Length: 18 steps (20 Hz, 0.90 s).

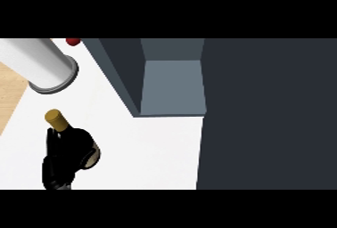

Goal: Pick up the wine, place it into the cabinet and close the cabinet

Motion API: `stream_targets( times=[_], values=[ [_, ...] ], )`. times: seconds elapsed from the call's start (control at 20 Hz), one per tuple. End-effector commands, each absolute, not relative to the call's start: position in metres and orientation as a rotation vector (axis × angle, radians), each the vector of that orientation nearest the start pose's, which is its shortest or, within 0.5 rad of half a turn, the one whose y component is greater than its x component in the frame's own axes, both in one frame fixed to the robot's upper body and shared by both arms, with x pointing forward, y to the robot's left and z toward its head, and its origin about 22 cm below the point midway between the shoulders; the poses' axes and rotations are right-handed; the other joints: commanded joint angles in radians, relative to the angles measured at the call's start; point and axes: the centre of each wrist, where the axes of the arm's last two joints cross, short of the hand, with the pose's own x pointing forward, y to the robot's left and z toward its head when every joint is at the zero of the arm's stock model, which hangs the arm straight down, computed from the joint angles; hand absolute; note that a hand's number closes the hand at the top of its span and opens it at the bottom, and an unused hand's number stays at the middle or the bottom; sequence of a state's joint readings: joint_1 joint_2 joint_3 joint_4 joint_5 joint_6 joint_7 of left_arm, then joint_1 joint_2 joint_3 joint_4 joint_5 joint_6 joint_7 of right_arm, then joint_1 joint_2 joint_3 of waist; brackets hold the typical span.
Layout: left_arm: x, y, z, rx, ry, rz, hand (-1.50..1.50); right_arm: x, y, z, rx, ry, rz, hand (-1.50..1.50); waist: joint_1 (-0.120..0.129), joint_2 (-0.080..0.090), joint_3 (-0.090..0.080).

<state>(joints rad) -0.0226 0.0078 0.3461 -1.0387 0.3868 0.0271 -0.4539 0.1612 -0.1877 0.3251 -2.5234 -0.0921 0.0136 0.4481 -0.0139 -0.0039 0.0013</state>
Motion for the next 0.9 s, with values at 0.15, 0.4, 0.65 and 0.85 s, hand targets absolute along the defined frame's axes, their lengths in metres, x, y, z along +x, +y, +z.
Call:
stream_targets(
  times=[0.15, 0.4, 0.65, 0.85],
  values=[
    [0.22, 0.296, -0.11, 0.126, -1.497, 0.696, 1.5, 0.074, -0.212, 0.219, 0.36, -1.936, 0.322, -1.5, 0.001, 0.0, -0.001],
    [0.225, 0.284, -0.109, 0.187, -1.538, 0.618, 1.5, 0.086, -0.217, 0.216, 0.356, -1.94, 0.32, -1.5, 0.004, 0.002, -0.001],
    [0.201, 0.273, -0.122, 0.038, -1.611, 0.523, 1.5, 0.09, -0.214, 0.2, 0.343, -1.935, 0.304, -1.5, 0.0, -0.002, 0.0],
    [0.188, 0.282, -0.118, -0.106, -1.681, 0.383, 1.5, 0.094, -0.211, 0.201, 0.344, -1.932, 0.302, -1.5, 0.007, -0.002, -0.001]
  ],
)
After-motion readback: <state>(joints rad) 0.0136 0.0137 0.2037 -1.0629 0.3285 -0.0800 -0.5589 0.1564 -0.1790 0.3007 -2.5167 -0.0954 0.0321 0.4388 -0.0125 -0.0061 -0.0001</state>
